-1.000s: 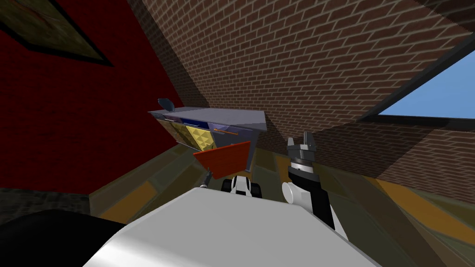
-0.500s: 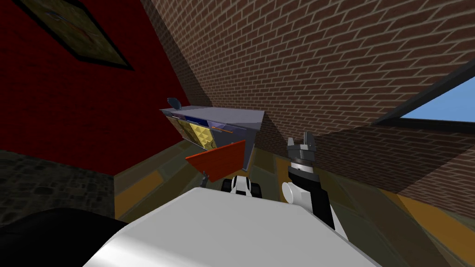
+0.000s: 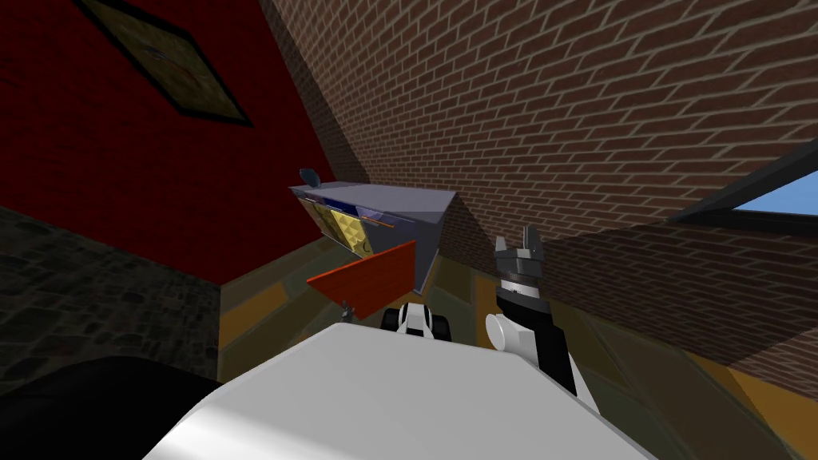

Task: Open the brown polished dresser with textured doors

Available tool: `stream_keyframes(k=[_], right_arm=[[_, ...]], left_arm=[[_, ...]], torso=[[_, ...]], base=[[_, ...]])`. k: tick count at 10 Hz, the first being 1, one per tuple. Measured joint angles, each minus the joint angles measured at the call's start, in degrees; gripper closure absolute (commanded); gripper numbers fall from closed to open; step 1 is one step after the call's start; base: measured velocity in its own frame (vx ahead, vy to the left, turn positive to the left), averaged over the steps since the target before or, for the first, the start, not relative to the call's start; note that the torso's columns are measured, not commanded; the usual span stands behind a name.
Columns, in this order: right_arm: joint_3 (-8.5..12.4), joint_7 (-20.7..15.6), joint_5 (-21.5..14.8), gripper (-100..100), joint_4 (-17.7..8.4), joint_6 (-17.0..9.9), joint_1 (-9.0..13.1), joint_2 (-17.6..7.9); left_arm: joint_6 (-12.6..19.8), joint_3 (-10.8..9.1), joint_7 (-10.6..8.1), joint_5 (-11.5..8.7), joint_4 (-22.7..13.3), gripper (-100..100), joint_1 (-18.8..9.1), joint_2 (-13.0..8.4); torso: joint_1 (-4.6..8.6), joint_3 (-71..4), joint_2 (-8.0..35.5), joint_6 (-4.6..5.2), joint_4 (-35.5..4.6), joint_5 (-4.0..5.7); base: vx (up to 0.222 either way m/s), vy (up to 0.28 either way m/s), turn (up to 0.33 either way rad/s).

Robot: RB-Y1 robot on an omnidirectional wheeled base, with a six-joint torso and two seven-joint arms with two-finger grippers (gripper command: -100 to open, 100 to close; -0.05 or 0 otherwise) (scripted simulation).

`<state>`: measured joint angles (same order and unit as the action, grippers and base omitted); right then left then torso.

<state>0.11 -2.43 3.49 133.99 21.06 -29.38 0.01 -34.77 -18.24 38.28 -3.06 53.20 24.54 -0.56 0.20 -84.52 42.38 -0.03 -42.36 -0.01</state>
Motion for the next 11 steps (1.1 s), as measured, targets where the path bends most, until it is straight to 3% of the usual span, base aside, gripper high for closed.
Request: stream_keyframes(k=[1, 2, 4, 6, 11], right_arm=[[0.00, 0.00, 0.00, 0, 0.00, 0.00, 0.00, 0.00], [0.00, 0.00, 0.00, 0, 0.00, 0.00, 0.00, 0.00], [0.01, 0.00, 0.00, 0, 0.00, 0.00, 0.01, -0.02], [0.02, 0.00, 0.00, 0, 0.00, 0.00, 0.00, -0.02], [0.02, 0.00, 0.00, 0, 0.00, 0.00, 0.00, -0.02]], left_arm=[[-0.32, -0.76, 0.12, -0.62, 0.08, 100, 0.56, 0.44], [-0.48, -1.47, 0.32, -1.21, 0.12, -100, 0.97, 0.89], [1.28, -1.41, -0.49, -1.51, 2.48, -100, 2.50, 0.39], [3.79, -1.39, -2.22, -2.02, 5.72, -100, 4.23, -1.22], [7.87, -1.66, -4.37, -2.82, 11.80, -100, 7.02, -2.94]], torso=[[-0.05, -0.01, -0.01, 0.10, -0.06, 0.01], [-0.13, -0.04, -0.08, 0.18, -0.10, 0.03], [-0.63, -0.06, -0.17, 0.12, -0.04, 0.04], [-0.32, -0.08, -0.15, 0.00, 0.05, 0.09], [-0.18, -0.03, -0.07, 0.03, 0.07, 0.01]], base=[[-0.005, -0.202, 0.140], [-0.011, -0.111, -0.009], [-0.013, -0.046, -0.085], [-0.003, -0.031, -0.028], [-0.002, -0.043, -0.042]])
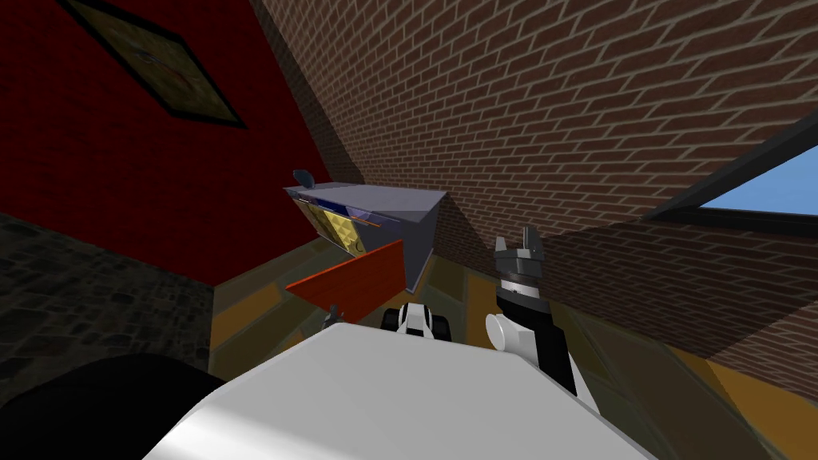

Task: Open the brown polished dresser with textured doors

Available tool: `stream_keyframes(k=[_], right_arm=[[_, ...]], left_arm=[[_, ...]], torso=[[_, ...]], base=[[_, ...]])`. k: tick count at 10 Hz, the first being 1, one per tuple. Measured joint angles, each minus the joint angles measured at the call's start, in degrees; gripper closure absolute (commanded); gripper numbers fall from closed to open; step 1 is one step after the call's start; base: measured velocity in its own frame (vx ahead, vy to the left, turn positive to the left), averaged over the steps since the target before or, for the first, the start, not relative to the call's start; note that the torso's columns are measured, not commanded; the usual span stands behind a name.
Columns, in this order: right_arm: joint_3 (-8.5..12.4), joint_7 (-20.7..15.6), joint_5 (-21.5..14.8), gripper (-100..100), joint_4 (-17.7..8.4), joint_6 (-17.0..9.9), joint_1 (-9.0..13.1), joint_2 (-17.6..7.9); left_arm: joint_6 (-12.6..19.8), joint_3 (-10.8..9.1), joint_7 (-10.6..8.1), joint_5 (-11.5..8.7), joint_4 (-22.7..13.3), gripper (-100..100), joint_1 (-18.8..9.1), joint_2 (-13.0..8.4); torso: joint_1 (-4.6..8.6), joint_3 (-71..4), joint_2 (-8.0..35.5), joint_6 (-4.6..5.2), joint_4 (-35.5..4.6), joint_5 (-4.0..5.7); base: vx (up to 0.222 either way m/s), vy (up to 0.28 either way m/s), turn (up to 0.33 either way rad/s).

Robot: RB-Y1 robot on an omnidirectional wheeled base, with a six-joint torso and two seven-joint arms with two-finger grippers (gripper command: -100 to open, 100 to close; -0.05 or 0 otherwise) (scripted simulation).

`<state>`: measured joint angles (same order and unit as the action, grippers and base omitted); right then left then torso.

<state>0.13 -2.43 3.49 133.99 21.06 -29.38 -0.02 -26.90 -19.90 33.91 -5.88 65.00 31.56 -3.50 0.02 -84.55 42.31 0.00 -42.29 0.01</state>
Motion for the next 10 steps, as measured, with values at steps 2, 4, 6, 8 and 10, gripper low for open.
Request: stream_keyframes(k=[2, 4, 6, 8, 10], right_arm=[[0.00, 0.00, 0.00, 0, 0.00, 0.00, 0.00, 0.00], [0.00, 0.00, 0.00, 0, 0.00, 0.00, 0.00, 0.00], [0.01, 0.00, 0.00, 0, 0.00, 0.00, 0.00, -0.01], [0.01, 0.00, 0.00, 0, 0.00, 0.00, 0.00, -0.01], [0.01, 0.00, 0.00, 0, 0.00, 0.00, 0.00, -0.01]], left_arm=[[1.85, -0.06, -0.97, -0.32, 2.47, -100, 1.22, -0.72], [3.92, -0.02, -2.00, -0.65, 5.93, -100, 3.08, -1.39], [4.10, -0.01, -2.11, -0.67, 6.07, 0, 3.15, -1.41], [4.10, -0.01, -2.11, -0.67, 6.07, 0, 3.15, -1.41], [4.10, -0.01, -2.11, -0.67, 6.07, 0, 3.15, -1.41]], torso=[[-0.05, -0.01, -0.02, 0.00, 0.01, -0.01], [-0.02, -0.02, -0.03, 0.00, 0.01, -0.01], [-0.12, -0.03, -0.05, 0.00, 0.01, -0.03], [-0.04, -0.02, -0.03, 0.00, 0.01, -0.01], [-0.01, -0.02, -0.03, 0.00, 0.01, 0.00]], base=[[-0.005, -0.041, -0.031], [-0.006, -0.035, -0.036], [0.000, 0.000, 0.000], [0.000, 0.000, 0.000], [0.000, 0.000, 0.000]])
